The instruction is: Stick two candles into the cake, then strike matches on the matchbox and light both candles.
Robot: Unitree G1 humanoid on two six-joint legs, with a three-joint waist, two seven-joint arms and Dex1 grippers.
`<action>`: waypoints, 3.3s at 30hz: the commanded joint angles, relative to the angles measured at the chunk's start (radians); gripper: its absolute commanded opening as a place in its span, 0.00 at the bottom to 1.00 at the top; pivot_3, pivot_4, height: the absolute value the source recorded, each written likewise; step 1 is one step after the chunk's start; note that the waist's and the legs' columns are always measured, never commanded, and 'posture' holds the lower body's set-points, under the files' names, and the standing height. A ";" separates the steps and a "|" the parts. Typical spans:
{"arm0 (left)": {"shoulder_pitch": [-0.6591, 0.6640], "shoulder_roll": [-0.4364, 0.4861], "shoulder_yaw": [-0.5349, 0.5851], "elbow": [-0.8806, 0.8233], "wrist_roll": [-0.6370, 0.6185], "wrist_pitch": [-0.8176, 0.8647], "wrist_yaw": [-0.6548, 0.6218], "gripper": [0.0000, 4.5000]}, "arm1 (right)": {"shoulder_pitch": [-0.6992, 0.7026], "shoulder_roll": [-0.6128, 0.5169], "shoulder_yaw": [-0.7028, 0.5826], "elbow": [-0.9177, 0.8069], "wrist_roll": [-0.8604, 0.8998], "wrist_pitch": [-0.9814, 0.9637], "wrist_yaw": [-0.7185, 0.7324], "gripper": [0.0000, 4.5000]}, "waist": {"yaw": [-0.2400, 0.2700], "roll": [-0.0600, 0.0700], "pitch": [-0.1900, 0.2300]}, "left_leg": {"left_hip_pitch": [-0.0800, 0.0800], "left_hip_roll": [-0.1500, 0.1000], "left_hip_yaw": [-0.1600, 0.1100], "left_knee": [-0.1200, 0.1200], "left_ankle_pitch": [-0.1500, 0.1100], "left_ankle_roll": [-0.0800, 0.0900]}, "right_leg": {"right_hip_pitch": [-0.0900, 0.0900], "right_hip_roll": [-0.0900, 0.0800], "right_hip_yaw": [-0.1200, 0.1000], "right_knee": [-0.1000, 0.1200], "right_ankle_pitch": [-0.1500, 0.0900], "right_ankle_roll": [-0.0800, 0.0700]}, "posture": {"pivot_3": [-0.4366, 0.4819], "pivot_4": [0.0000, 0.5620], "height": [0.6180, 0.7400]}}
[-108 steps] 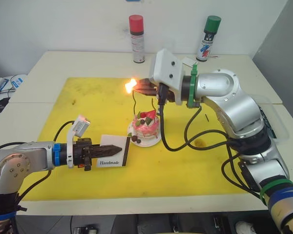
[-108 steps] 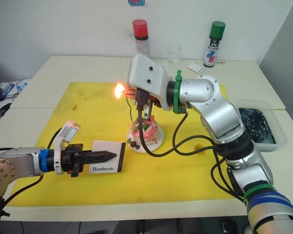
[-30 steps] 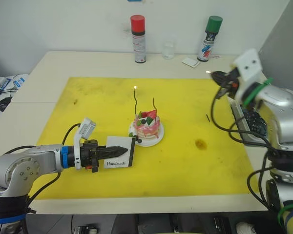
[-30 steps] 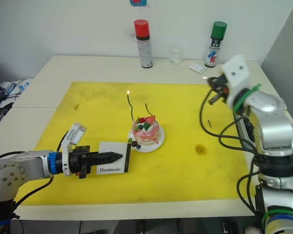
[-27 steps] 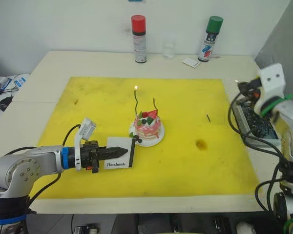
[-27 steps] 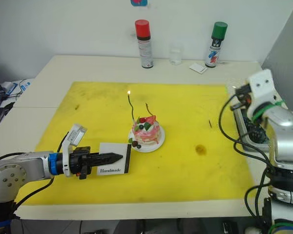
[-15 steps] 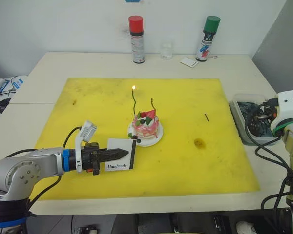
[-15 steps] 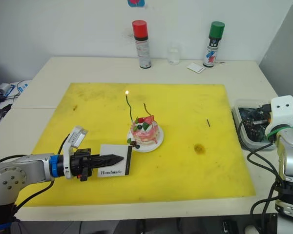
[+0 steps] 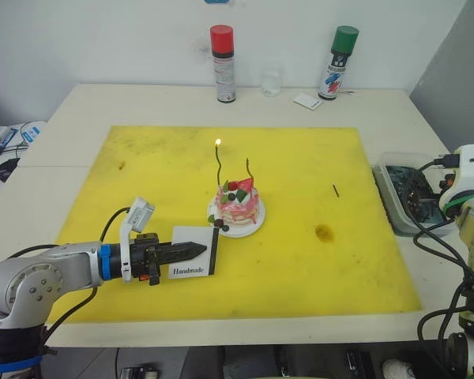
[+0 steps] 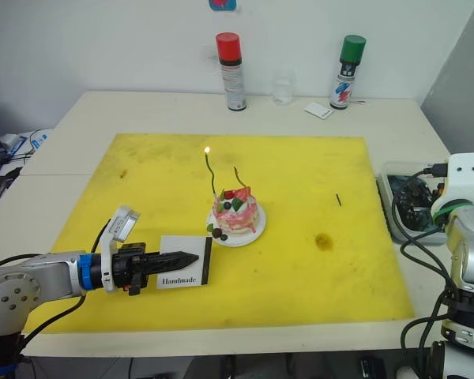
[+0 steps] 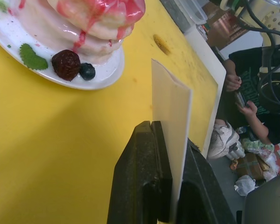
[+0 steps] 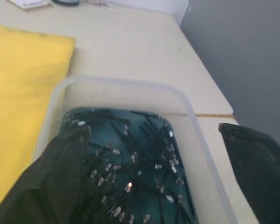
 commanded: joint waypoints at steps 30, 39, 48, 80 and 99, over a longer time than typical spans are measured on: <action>-0.005 0.024 0.036 -0.045 -0.034 0.026 0.008 0.00 | 0.064 0.330 0.302 0.111 -0.023 -0.477 -0.034 1.00 | 0.000 0.000 0.000 | 0.000 0.000 -0.002 0.001 0.000 0.000 | 0.000 0.000 0.000 0.000 0.000 0.000 | 0.48 0.27 1.00; -0.005 0.021 0.041 -0.052 -0.047 0.033 0.024 0.00 | 0.015 0.362 0.301 0.267 -0.063 -0.509 -0.118 0.87 | -0.002 0.000 0.000 | 0.001 0.000 -0.002 0.000 0.000 0.000 | 0.001 0.000 0.000 0.001 0.000 0.000 | 0.48 0.27 1.00; 0.003 0.018 0.045 -0.059 -0.051 0.035 0.031 0.00 | 0.035 0.394 0.310 0.207 -0.048 -0.408 -0.150 0.19 | -0.002 -0.001 -0.002 | 0.002 0.000 -0.002 0.001 0.001 0.000 | 0.002 0.000 0.000 0.001 0.000 0.000 | 0.48 0.27 1.00; 0.007 0.021 0.037 -0.048 -0.040 0.028 0.025 0.00 | 0.342 0.161 0.547 -0.422 0.121 -0.271 0.291 0.01 | 0.000 -0.001 -0.001 | 0.002 0.001 -0.003 0.000 0.001 0.000 | 0.001 0.000 -0.001 0.000 0.000 0.000 | 0.48 0.27 1.00; 0.021 0.040 0.041 -0.049 -0.034 0.031 0.020 0.00 | 0.337 0.215 0.612 -0.239 0.031 -0.416 0.298 0.35 | 0.001 -0.001 -0.001 | 0.002 0.001 -0.003 0.001 0.001 0.000 | 0.001 0.000 0.000 0.000 0.000 0.000 | 0.48 0.27 1.00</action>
